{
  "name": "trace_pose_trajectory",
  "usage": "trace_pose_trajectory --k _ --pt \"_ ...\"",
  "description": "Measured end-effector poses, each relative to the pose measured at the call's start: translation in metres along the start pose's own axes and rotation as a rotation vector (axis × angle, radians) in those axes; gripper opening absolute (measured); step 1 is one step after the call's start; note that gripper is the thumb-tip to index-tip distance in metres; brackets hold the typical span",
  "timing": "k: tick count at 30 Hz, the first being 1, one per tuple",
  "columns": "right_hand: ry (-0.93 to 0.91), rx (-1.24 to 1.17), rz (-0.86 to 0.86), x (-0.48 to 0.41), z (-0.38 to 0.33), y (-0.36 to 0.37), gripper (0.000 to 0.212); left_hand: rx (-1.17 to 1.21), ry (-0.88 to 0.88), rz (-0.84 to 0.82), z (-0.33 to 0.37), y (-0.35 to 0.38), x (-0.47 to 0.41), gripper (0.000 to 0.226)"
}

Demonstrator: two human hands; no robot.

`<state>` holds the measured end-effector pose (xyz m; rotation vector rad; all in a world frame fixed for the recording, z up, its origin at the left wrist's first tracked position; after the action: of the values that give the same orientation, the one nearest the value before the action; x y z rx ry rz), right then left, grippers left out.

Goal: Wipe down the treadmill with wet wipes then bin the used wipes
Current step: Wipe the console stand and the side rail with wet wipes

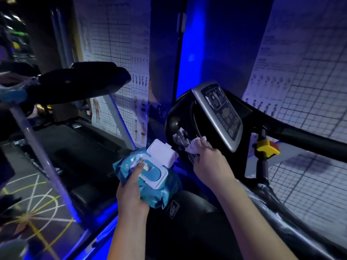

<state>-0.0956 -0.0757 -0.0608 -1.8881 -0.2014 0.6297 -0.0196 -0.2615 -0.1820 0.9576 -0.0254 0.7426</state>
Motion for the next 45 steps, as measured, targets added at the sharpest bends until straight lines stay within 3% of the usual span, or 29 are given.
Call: trace_pose_trajectory --k 4,8,13,16,23,29,38,45 --pt "-0.004 -0.103 -0.024 -0.029 -0.002 -0.001 0.061 -0.027 -0.015 -0.017 0.003 -0.005 0.008 0.045" --pt "0.002 -0.147 0.036 -0.015 0.005 -0.013 0.044 -0.030 -0.016 -0.005 0.008 -0.008 0.009 0.043" --pt "0.027 -0.091 0.096 0.028 0.013 -0.021 0.041 -0.011 -0.033 0.010 0.005 -0.015 0.002 0.045" --pt "0.026 -0.071 0.046 0.007 0.006 -0.022 0.032 -0.003 -0.035 0.010 0.005 -0.018 0.002 0.044" --pt "0.027 -0.236 -0.019 -0.018 0.003 -0.017 0.048 -0.012 -0.031 0.009 0.007 -0.024 0.001 0.047" --pt "0.006 -0.063 -0.024 0.044 0.018 -0.013 0.049 -0.019 -0.073 0.012 -0.006 -0.027 -0.003 0.049" --pt "0.018 -0.095 -0.034 -0.004 0.014 -0.007 0.054 0.015 -0.108 0.001 -0.014 -0.012 0.005 0.045" --pt "-0.071 0.099 0.031 0.063 0.022 -0.005 0.049 0.017 -0.089 0.006 -0.009 -0.020 0.000 0.042"
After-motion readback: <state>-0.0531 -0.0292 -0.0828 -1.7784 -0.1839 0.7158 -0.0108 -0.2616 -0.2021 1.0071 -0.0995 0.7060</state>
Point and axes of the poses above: each hand's wrist, its own x-axis away from the middle knuckle, its own y-axis out of the palm, z = x × y, the point moved 5 cm from there along -x, towards the middle knuckle, and after that the axes turned 4 degrees about -y, right-handed, at the moved point
